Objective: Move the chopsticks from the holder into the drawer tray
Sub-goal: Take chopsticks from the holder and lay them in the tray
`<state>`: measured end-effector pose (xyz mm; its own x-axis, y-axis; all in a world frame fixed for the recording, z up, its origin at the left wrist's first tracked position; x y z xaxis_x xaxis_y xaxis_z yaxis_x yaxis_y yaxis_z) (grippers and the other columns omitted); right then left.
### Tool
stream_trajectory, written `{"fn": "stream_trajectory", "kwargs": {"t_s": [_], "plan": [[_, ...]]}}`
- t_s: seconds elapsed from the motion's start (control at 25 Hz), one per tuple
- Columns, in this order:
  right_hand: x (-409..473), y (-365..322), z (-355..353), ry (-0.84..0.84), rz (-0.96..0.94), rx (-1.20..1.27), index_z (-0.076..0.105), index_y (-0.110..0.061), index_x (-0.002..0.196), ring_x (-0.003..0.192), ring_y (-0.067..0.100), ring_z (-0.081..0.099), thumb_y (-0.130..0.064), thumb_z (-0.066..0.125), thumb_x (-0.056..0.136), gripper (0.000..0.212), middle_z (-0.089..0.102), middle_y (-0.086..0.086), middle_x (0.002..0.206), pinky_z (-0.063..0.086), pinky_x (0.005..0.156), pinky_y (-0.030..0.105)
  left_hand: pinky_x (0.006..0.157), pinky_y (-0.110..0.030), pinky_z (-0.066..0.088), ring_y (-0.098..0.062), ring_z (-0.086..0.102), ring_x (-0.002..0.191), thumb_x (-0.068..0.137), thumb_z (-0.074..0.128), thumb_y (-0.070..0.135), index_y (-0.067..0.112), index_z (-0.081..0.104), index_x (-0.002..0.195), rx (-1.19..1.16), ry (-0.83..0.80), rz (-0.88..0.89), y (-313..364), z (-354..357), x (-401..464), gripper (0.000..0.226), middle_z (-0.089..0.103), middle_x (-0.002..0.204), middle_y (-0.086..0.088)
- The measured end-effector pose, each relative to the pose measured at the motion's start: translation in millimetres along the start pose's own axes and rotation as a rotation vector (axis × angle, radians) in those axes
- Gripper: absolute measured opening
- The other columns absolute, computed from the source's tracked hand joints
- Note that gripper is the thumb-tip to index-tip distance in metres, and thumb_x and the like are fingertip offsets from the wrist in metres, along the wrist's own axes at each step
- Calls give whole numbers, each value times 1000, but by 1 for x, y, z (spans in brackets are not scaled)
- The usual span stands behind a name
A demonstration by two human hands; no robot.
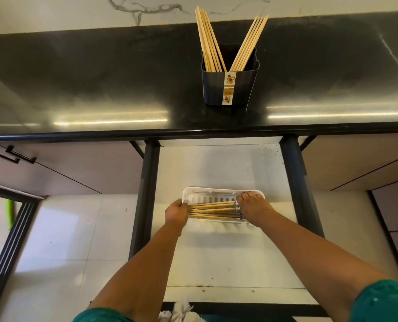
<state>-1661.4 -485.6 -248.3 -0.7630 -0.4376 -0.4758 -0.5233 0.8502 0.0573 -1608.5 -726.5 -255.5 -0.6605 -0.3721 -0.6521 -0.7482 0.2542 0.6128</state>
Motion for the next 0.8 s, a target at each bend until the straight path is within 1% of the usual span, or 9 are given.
{"fn": "stream_trajectory", "kwargs": {"t_s": [0.16,0.28,0.36,0.44,0.52,0.6,0.64,0.72,0.8], "plan": [[3,-1,5,-97,-12,23,36,-10,139,129,27,41,-22,50,94,48,41,12,141,37,106,39,78,-29,47,-15,57,79,99,43,33,18,57,111,-21,5,12,0,-2,-2,23,61,100,-2],[2,-3,4,-68,24,165,46,-14,133,123,28,44,-23,52,94,41,45,10,137,40,99,40,84,-32,50,-15,58,86,97,50,31,19,51,118,81,-10,72,3,0,-10,25,60,115,-5],[3,-4,2,-36,35,213,49,-19,131,122,24,47,-29,56,92,41,48,5,134,42,96,36,92,-32,48,-19,54,107,92,58,29,19,43,130,249,126,294,12,-4,-18,42,51,128,-3],[4,-3,1,-13,92,291,55,-18,125,120,22,50,-23,55,92,34,53,4,131,44,92,32,91,-22,43,-17,54,110,90,60,26,18,46,127,453,261,687,28,-4,-33,41,52,126,-3],[3,-3,0,24,140,324,60,-16,118,116,21,54,-13,49,93,27,57,4,125,46,83,30,88,-19,44,-18,59,108,93,55,30,19,51,123,653,142,889,35,9,-41,33,57,124,-2],[2,-3,-1,74,174,375,63,-16,112,107,23,58,-9,46,92,27,61,4,119,44,74,28,104,-30,37,-25,46,129,97,40,44,19,42,138,802,-105,784,25,30,-39,48,44,145,-2],[1,-3,-3,99,182,412,64,-16,111,106,23,59,-9,45,93,27,62,4,118,45,74,28,112,-35,24,-26,29,140,98,31,51,18,30,147,897,-203,697,17,39,-36,59,28,155,-3],[1,-7,-1,119,144,446,62,-14,120,111,23,57,-12,43,96,30,61,5,124,46,89,30,115,-37,7,-23,6,146,95,19,61,16,11,152,1025,-286,575,8,51,-30,73,5,160,-4],[-2,-15,5,64,74,424,55,-12,131,120,24,51,-15,37,98,37,54,7,134,39,102,33,116,-40,9,-25,5,146,92,15,65,15,7,152,1040,-297,513,7,54,-27,78,3,160,-5]]}}
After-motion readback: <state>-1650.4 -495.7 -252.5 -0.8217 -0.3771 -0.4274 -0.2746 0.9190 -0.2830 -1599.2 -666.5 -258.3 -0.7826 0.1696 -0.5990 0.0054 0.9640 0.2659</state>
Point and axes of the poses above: each hand's wrist, its own x-axis towards the middle knuckle, its own z-axis out of the palm, y = z × x, the point moved 4 cm from there along x, towards the middle knuckle
